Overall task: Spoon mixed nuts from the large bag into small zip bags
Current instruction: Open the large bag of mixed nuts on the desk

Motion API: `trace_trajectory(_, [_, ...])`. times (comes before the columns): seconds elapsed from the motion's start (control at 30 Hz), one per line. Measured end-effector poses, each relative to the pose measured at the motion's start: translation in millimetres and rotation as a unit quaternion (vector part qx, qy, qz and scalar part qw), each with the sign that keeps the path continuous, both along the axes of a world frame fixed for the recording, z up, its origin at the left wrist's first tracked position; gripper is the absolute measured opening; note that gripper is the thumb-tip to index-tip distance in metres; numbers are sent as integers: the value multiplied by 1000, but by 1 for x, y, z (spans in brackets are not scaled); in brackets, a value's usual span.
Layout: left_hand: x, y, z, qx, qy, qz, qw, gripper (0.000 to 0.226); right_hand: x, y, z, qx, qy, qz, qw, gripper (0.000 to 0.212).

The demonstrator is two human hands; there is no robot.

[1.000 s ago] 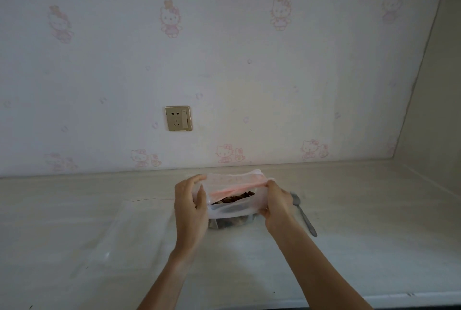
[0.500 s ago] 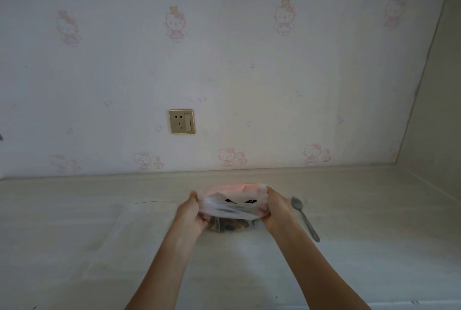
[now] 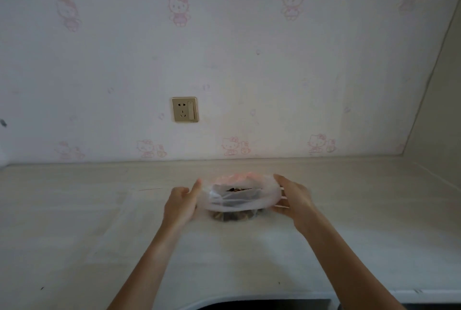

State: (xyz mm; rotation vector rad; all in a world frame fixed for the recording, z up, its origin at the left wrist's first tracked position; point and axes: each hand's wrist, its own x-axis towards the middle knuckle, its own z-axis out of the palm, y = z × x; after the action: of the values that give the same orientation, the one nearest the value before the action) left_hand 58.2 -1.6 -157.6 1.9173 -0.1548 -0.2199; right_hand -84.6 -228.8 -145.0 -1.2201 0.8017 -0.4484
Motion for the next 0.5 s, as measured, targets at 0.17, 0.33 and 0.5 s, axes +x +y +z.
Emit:
trace_trajectory(0.17, [0, 3, 3, 157, -37, -19, 987, 76, -12, 10, 4, -157, 104, 39, 981, 49])
trace_trajectory(0.33, [-2, -5, 5, 20, 56, -29, 998, 43, -15, 12, 3, -207, 92, 39, 973, 33])
trace_trajectory(0.5, [-3, -7, 3, -98, 150, -87, 980, 16, -14, 8, 0, -157, 71, 26, 985, 12])
